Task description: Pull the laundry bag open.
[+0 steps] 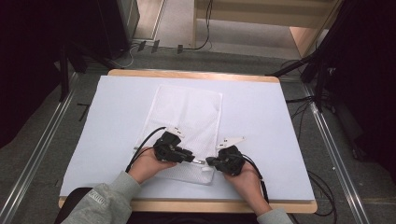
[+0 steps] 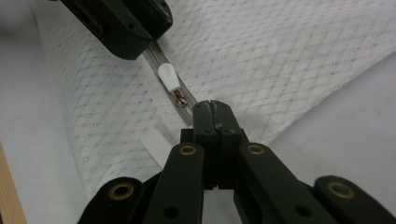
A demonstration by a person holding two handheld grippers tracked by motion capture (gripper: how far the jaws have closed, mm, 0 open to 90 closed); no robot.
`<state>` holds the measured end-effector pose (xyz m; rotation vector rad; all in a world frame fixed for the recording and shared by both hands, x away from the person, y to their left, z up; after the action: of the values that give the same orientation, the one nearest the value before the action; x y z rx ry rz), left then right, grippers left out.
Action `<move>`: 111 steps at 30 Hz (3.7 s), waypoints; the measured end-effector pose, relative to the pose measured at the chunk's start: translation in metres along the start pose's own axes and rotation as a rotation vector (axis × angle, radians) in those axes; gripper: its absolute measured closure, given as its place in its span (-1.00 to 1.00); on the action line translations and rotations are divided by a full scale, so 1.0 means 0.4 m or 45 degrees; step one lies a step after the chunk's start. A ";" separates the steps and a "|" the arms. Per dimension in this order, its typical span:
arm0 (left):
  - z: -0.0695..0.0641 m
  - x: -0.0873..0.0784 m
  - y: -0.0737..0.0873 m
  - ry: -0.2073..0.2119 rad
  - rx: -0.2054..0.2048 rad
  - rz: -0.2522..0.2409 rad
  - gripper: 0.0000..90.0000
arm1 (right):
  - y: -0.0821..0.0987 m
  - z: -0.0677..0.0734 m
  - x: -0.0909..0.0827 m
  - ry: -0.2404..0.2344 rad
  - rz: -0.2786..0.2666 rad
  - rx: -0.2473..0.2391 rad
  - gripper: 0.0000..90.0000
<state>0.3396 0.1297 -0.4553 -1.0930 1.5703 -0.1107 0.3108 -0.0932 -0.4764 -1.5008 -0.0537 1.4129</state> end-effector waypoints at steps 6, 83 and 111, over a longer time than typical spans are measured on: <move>0.001 0.015 -0.001 0.007 0.000 0.008 0.68 | -0.003 0.015 0.006 0.045 0.000 -0.084 1.00; 0.097 -0.058 0.013 0.206 -0.249 0.073 0.95 | 0.014 0.006 0.005 -0.002 -0.051 -0.145 1.00; 0.127 -0.110 0.038 0.200 -0.314 0.107 0.96 | 0.013 0.009 0.005 0.003 -0.046 -0.148 1.00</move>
<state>0.3679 0.1921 -0.4495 -1.2304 1.8040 0.0573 0.3058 -0.0922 -0.4805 -1.5887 -0.1634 1.3993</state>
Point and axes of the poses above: each handheld gripper's, and its own axes: x roughly forward along the jaws, y roughly out of its underside, z roughly to its left, the point moved 1 cm from there along x, roughly forward along the jaws, and after that the axes turned 1 degree about -z, right-handed, at the moved point
